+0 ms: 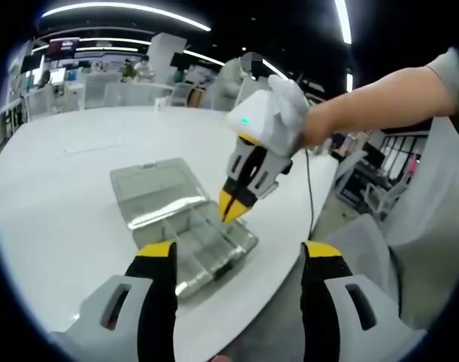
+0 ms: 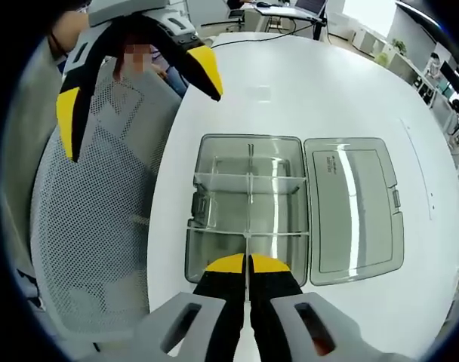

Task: Insert the divider into the dual guide fixture by aligning both edges with the guide slots and pushing it downward to the bottom, including one-sided entry, uneven engagement, binding, and posture correction.

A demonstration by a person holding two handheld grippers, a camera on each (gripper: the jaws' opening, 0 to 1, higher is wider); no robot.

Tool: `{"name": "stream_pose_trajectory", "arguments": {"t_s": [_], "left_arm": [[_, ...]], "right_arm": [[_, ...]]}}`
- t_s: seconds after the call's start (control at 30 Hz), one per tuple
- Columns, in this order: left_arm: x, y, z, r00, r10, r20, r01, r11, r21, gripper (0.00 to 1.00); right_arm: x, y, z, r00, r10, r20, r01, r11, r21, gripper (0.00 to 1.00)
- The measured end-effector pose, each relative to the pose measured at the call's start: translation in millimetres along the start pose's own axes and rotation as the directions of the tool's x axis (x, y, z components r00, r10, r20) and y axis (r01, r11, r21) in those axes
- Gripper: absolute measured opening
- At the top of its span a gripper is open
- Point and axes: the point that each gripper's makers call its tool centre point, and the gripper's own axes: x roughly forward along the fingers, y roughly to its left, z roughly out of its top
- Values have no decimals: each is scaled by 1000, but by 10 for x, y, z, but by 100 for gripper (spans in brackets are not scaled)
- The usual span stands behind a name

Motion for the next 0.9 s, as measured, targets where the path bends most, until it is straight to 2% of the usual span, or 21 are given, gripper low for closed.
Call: {"name": "stream_pose_trajectory", "arguments": {"t_s": [0.13,0.23,0.43,0.63,0.67,0.7,0.77,0.9], "left_arm": [[-3,5,15,1000,1,0,-1,1000,3,63],[-1,7,30,1000,2,3,-2,1000,3,63],[16,-22,44,1000,-4,3,4,1000,6,62],[18,-30,32,1000,-5,2,5,1000,4,62],[18,-32,32,1000,-5,3,5,1000,4,62],[17,-32,31,1000,-5,3,5,1000,4,62],[15,-33,31,1000,-5,4,5,1000,4,62],[11,-35,22,1000,-5,3,5,1000,2,62]], "right_arm": [[-17,-18,10,1000,1,-7,0,1000,21,0],[-39,-4,31,1000,3,-15,-3,1000,-11,0],[-61,-4,32,1000,4,-16,-4,1000,13,0],[-67,9,20,1000,-1,-25,1,1000,-2,0],[-62,13,22,1000,1,-20,-1,1000,1,0],[-67,28,1,1000,6,-30,-4,999,38,0],[-60,25,12,1000,1,-22,-1,1000,5,0],[-48,27,8,1000,0,-19,0,1000,-1,0]]}}
